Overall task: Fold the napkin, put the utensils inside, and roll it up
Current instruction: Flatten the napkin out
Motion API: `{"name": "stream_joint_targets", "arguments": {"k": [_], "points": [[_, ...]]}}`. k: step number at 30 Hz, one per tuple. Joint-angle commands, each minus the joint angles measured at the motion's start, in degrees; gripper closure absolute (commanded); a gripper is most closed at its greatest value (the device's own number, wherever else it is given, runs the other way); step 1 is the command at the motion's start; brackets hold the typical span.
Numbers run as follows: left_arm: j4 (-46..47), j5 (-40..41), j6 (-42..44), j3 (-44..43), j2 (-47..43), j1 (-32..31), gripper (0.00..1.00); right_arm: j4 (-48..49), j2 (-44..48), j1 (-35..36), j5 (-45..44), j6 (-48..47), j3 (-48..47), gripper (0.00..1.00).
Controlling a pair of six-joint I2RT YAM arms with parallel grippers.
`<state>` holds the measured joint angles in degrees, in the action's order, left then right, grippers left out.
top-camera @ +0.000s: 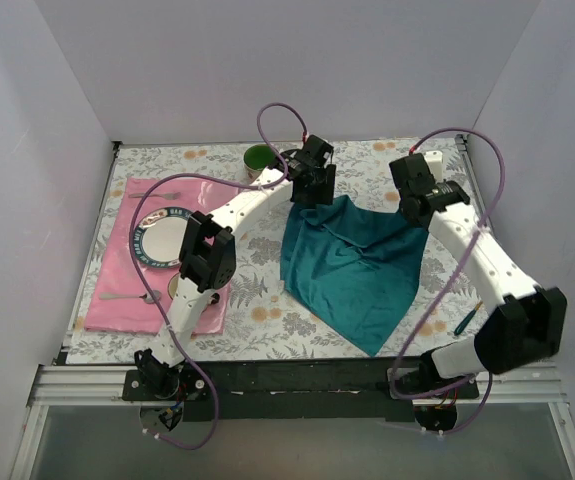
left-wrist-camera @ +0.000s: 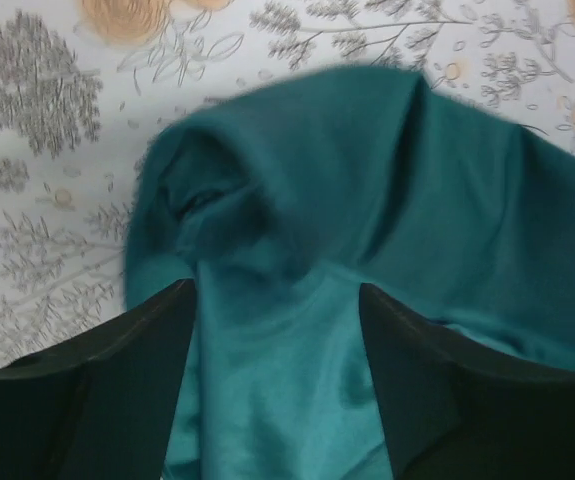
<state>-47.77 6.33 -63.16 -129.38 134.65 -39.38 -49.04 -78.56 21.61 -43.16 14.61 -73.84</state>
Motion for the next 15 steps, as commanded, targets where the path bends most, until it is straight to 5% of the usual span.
{"name": "stream_joint_targets", "arguments": {"k": [1,3,8,12,15], "points": [[-2.5,3.3,0.4,-3.7,-7.3,-1.3,0.25,4.9,-8.8,-6.0,5.4,-4.8,-5.2,0.31],[0.5,3.2,0.3,4.0,-14.5,-1.8,0.21,1.4,-13.6,-6.7,5.4,-3.6,-8.8,0.22],[11.6,-3.8,-1.6,30.6,-37.2,-2.7,0.19,4.6,-12.8,-5.5,7.3,-4.4,-5.5,0.22],[17.8,-6.2,-5.5,55.0,-48.6,-2.1,0.23,13.7,-10.6,-3.4,26.0,-7.1,2.4,0.23],[21.7,-5.3,-7.2,62.4,-53.2,-2.1,0.3,22.1,-10.1,1.0,29.4,-6.6,5.3,0.22]]}}
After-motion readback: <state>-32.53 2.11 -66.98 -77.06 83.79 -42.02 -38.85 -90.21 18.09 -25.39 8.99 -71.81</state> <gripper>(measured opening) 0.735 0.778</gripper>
